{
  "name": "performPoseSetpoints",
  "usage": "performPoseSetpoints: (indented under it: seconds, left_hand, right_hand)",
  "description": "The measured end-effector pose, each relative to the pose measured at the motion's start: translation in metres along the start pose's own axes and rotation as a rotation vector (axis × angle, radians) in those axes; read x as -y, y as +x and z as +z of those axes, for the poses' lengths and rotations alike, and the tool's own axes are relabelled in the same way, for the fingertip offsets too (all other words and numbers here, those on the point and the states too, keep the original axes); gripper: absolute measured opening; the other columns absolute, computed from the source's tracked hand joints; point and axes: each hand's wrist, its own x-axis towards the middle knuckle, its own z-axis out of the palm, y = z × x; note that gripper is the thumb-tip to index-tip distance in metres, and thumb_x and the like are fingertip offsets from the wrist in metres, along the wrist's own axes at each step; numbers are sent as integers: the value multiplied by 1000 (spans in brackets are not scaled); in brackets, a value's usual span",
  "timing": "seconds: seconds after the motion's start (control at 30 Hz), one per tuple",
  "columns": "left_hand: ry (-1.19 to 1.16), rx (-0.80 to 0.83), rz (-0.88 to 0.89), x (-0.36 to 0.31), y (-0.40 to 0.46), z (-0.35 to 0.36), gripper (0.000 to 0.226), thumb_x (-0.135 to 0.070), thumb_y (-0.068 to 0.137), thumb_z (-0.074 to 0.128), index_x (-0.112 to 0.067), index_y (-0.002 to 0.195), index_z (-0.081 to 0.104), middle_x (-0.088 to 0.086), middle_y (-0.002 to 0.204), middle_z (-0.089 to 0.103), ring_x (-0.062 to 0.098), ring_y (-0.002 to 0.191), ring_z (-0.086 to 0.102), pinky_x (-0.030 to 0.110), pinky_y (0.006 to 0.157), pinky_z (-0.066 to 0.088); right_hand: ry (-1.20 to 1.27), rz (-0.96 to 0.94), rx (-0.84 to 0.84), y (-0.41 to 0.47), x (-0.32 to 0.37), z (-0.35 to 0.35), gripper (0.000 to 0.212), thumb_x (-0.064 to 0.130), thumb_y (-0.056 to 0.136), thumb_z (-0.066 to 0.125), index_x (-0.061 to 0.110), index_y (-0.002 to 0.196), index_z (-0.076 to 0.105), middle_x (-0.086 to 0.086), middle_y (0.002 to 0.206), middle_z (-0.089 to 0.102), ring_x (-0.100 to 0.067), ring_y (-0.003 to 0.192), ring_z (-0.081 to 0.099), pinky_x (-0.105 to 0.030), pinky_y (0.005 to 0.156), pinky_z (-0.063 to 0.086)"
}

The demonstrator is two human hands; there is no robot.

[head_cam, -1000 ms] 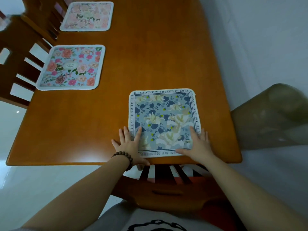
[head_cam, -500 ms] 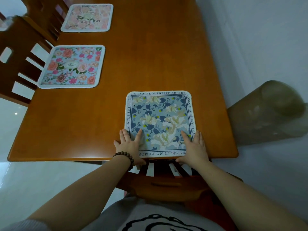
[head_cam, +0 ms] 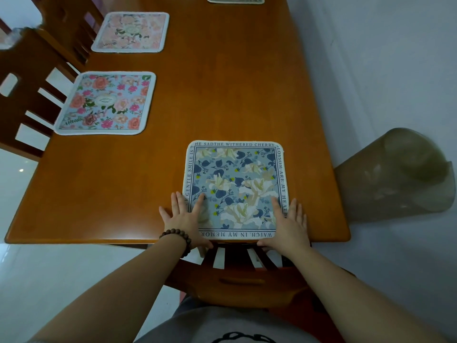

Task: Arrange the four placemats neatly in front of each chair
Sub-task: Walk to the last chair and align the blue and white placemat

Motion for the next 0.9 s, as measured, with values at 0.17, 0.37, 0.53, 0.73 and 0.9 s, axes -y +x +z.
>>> performPoseSetpoints:
  seconds: [0.17, 0.37, 0.53, 0.73, 0.9]
  left_hand:
    - [-89, 12, 39, -2, 1, 1, 141, -82, 46, 70, -43, 140, -28, 20, 153, -24, 34, 141, -22, 61, 112, 5]
    - [-136, -13, 45, 1, 0, 2, 137, -79, 47, 72, -44, 143, -18, 16, 156, -19, 32, 143, -17, 60, 113, 7]
    - [-158, -12, 6, 0, -1, 0, 136, -78, 45, 73, -45, 144, -15, 9, 157, -18, 31, 142, -19, 68, 108, 4]
    - [-233, 8, -54, 7, -2, -3, 134, -73, 51, 76, -44, 145, -14, 7, 156, -21, 29, 142, -20, 67, 108, 7]
    - [-191, 16, -49, 5, -5, -4, 134, -73, 51, 75, -43, 145, -16, 10, 155, -24, 30, 143, -19, 64, 111, 11]
  right_hand:
    - [50, -9, 9, 1, -3, 2, 131, 63, 59, 77, 36, 147, -15, -20, 154, -23, -36, 140, -22, -49, 114, -4]
    - [57, -8, 0, 2, -4, 3, 126, 62, 59, 79, 37, 149, -7, -19, 155, -20, -36, 141, -20, -50, 114, -2]
    - [50, -8, 6, 3, -5, 2, 123, 64, 59, 77, 40, 148, -6, -15, 155, -20, -38, 141, -19, -51, 114, 0]
    - [29, -24, 32, 6, 1, 2, 120, 69, 61, 72, 45, 146, -9, -4, 157, -22, -43, 139, -20, -56, 112, -5]
    - [3, -27, 39, 5, -3, 2, 119, 70, 62, 71, 44, 147, -10, -4, 157, -20, -42, 139, -20, -56, 112, -4]
